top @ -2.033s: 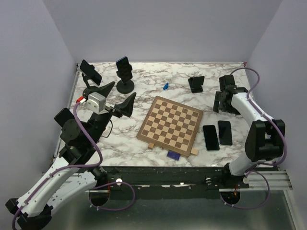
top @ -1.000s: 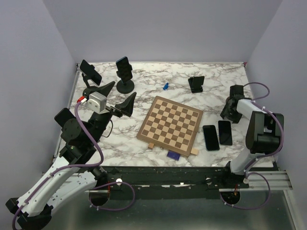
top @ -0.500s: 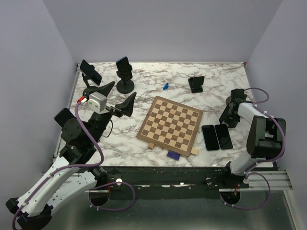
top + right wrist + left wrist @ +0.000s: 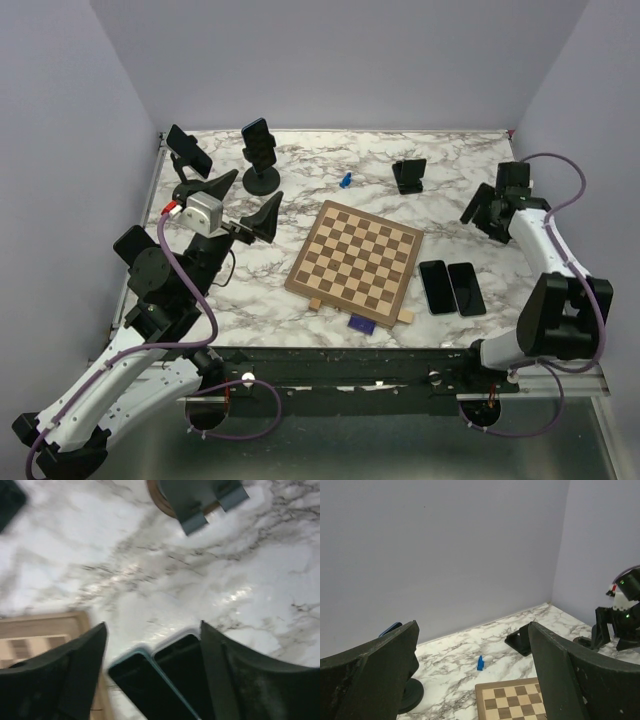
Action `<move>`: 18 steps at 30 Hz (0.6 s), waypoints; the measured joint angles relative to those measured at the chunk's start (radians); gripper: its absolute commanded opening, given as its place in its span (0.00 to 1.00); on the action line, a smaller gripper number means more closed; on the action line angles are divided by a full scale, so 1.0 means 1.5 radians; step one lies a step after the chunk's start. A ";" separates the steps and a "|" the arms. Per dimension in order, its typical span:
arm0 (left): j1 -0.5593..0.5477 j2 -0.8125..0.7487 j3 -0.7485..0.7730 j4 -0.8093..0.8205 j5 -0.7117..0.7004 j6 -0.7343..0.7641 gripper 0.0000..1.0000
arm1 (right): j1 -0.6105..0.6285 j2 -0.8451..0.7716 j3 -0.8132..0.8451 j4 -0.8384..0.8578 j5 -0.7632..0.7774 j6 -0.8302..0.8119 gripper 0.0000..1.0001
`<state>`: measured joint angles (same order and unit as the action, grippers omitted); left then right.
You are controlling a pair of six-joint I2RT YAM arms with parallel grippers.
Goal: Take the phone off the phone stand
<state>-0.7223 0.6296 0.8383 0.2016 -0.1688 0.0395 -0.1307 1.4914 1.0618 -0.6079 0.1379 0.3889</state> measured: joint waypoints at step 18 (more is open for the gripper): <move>0.000 0.022 -0.013 0.016 -0.055 0.031 0.99 | 0.013 -0.163 -0.143 0.404 -0.389 0.120 1.00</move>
<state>-0.7223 0.6621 0.8185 0.2253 -0.2508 0.0864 -0.1104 1.2469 0.8478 -0.0013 -0.4454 0.5694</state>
